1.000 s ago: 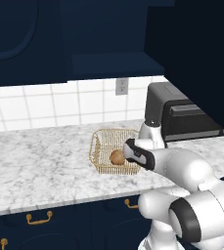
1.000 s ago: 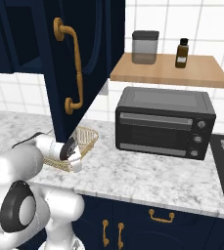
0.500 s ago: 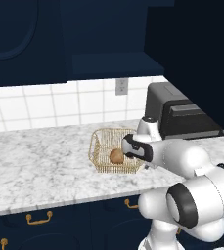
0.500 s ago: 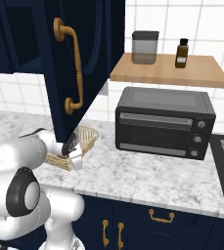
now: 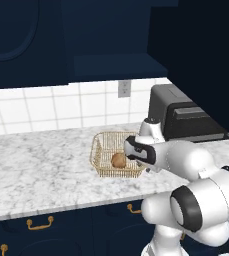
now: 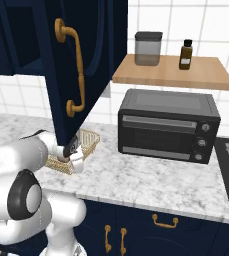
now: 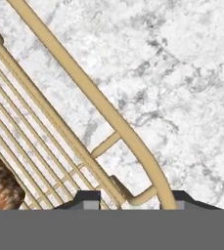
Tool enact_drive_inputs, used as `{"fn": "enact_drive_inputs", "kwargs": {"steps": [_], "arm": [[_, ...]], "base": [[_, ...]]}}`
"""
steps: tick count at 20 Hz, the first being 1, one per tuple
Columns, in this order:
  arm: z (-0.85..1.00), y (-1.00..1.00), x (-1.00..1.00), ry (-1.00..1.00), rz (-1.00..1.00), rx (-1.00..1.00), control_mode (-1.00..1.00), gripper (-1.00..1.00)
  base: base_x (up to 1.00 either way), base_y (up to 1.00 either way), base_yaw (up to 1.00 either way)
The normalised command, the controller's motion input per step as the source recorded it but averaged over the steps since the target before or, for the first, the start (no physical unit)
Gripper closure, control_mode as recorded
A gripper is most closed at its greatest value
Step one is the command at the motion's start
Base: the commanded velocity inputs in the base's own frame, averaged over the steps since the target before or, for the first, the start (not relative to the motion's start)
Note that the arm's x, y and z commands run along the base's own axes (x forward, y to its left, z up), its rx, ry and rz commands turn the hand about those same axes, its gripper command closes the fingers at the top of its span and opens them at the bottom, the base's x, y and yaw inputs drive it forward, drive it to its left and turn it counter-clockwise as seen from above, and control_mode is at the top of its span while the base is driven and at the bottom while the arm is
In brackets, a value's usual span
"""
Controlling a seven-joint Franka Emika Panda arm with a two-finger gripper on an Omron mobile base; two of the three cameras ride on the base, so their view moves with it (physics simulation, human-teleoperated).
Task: Open the cabinet, pick up the bread from the cabinet and place it in the basket. Then move the basket to the dining counter.
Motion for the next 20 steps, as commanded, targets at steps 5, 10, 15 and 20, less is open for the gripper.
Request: {"fn": "enact_drive_inputs", "kwargs": {"steps": [5,10,15,20], "arm": [[0.54,0.23,-0.06,-0.20,-0.11,0.00,-1.00,1.00],[0.91,0.42,-0.12,-0.32,-0.22,0.00,-1.00,1.00],[0.73,0.39,-0.24,-0.16,-0.16,0.00,-1.00,1.00],[0.46,0.03,-0.54,0.10,-0.27,0.05,-1.00,1.00]], "base": [[0.00,0.00,0.00],[0.00,0.00,0.00],[0.00,0.00,0.00],[0.00,0.00,0.00]]}}
